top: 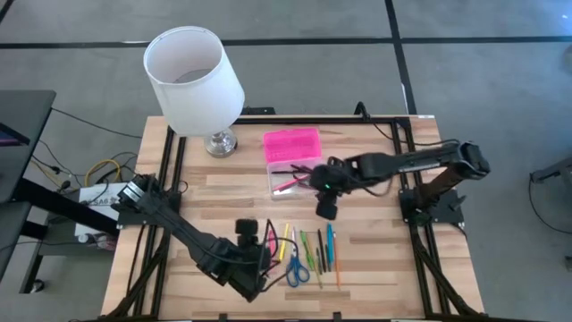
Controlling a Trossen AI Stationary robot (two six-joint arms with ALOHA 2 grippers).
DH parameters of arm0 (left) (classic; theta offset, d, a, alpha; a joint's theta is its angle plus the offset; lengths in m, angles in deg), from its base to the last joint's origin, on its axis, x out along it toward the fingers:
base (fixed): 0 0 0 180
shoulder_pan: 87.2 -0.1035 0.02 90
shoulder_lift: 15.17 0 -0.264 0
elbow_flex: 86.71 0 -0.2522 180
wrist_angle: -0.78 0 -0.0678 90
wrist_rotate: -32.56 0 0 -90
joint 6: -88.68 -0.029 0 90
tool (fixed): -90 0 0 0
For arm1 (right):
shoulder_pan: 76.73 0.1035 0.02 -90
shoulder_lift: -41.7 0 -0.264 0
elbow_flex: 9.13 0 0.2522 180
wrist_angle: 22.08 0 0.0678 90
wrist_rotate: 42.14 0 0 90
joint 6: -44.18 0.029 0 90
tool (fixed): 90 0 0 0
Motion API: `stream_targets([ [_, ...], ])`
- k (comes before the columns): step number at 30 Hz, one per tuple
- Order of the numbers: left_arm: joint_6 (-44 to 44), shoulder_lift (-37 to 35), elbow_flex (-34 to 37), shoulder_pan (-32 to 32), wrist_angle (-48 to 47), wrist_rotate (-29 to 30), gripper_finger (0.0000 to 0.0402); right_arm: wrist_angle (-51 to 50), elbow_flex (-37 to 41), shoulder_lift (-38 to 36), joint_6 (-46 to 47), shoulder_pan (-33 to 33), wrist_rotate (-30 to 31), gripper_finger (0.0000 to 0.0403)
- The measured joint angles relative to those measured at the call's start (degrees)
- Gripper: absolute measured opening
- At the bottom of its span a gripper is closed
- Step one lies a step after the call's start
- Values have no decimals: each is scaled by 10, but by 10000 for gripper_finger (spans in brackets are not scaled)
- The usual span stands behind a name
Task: Pick & place school supplies into a supply box
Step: Put the left green crayon into the pink supply box
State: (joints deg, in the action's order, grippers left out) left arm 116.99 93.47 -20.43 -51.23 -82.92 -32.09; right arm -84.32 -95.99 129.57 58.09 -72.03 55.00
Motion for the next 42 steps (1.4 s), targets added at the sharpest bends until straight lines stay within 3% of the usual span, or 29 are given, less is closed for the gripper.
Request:
stream_targets([
  [6, -106, 1, 85, -15, 110, -105, 142, -42, 0, -66, 94, 107, 87, 120],
  [14, -198, 1, 176, -30, 211, -162, 142, -108, 0, -123, 287, 284, 231, 120],
  [22, -237, 1, 252, -48, 313, -212, 142, -151, 0, -107, 495, 431, 327, 120],
  [31, -276, 2, 301, -66, 363, -241, 142, -161, 0, -62, 638, 492, 337, 120],
  [42, -297, 2, 319, -66, 394, -245, 142, -159, 0, -60, 671, 504, 363, 120],
])
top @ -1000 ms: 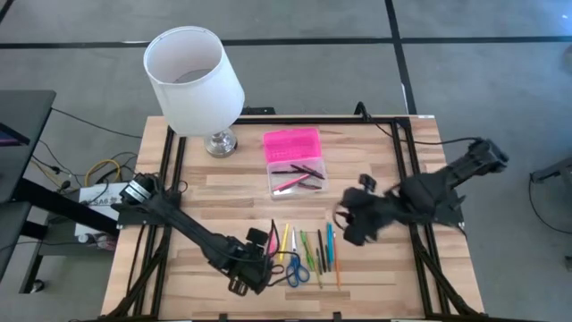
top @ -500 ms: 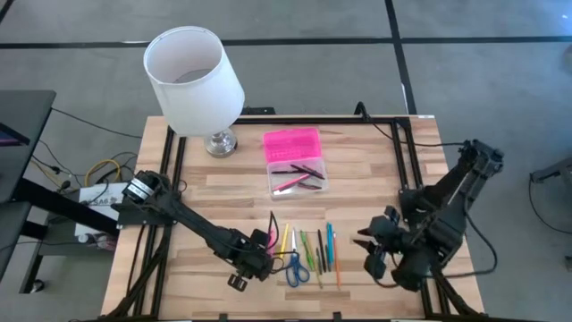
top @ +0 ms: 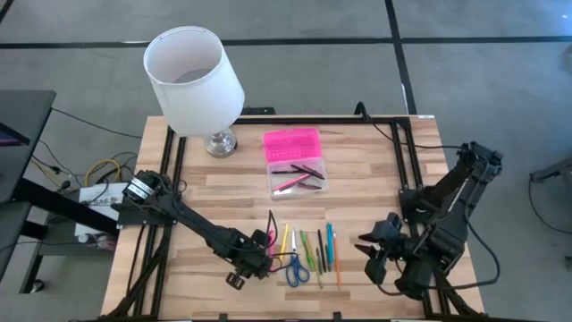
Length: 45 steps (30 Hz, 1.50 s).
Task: Pick & place school supplies into a supply box
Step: Put the left green crayon into the pink supply box
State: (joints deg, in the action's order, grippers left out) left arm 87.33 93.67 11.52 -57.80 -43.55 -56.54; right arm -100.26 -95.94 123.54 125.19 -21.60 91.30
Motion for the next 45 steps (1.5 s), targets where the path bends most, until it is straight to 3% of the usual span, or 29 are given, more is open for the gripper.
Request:
stream_targets([
  [21, 18, -2, 34, -5, 28, -6, 137, -12, 0, -1, -4, -1, 2, 120],
  [36, 111, -1, 34, -9, 26, -2, 13, -17, 0, -1, -4, -1, 1, 120],
  [45, 116, 0, 30, -9, 11, -6, 18, -24, 0, -1, -4, -1, 1, 120],
])
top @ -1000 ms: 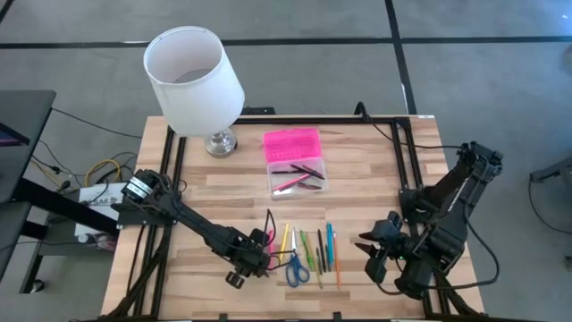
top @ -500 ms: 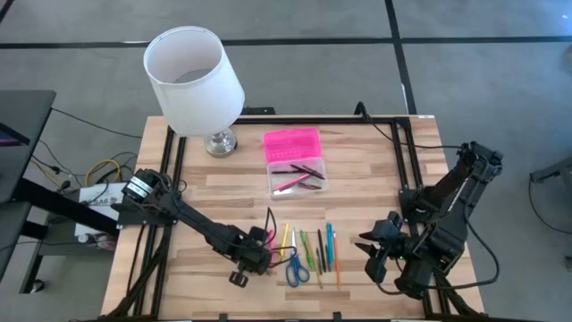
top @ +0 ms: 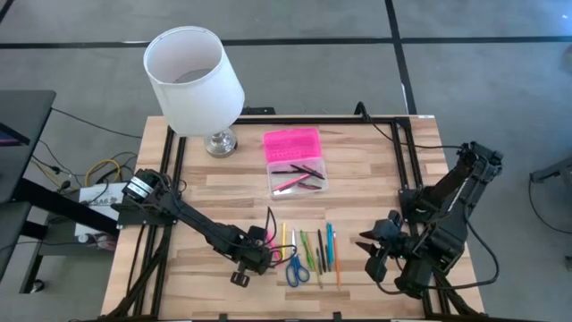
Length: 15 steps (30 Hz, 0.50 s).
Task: Pick & place school supplies into a supply box
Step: Put the left green crayon into the pink supply box
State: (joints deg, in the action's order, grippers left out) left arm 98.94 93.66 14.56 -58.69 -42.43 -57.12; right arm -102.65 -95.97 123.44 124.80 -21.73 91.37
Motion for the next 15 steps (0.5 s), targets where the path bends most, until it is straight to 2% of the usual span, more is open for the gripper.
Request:
stream_targets([
  [7, -10, 4, -28, -4, -27, -8, 4, -13, 0, 0, 0, 0, 0, 120],
  [15, -40, 4, -61, -18, -64, -60, 4, -20, 0, 0, 0, 0, 0, 120],
])
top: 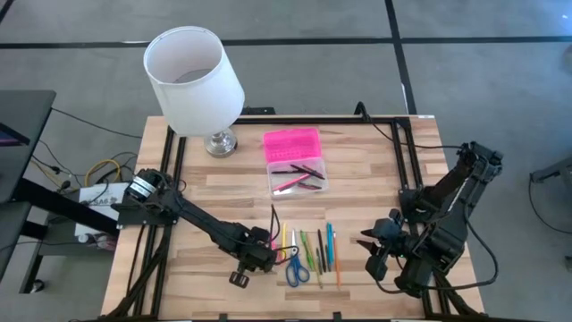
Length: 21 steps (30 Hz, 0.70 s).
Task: Pick & place school supplies into a supply box
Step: Put the left green crayon into the pink supply box
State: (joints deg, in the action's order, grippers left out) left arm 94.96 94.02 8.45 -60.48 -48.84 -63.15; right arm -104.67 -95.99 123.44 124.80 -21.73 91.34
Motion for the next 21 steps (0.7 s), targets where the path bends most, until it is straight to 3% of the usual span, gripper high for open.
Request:
stream_targets([
  [13, -56, -2, -92, -45, -54, -19, 1, -2, 0, 0, 0, 0, -1, 120],
  [21, -102, -3, -145, -126, -71, 87, 2, -1, 0, 0, 4, 0, -1, 120],
])
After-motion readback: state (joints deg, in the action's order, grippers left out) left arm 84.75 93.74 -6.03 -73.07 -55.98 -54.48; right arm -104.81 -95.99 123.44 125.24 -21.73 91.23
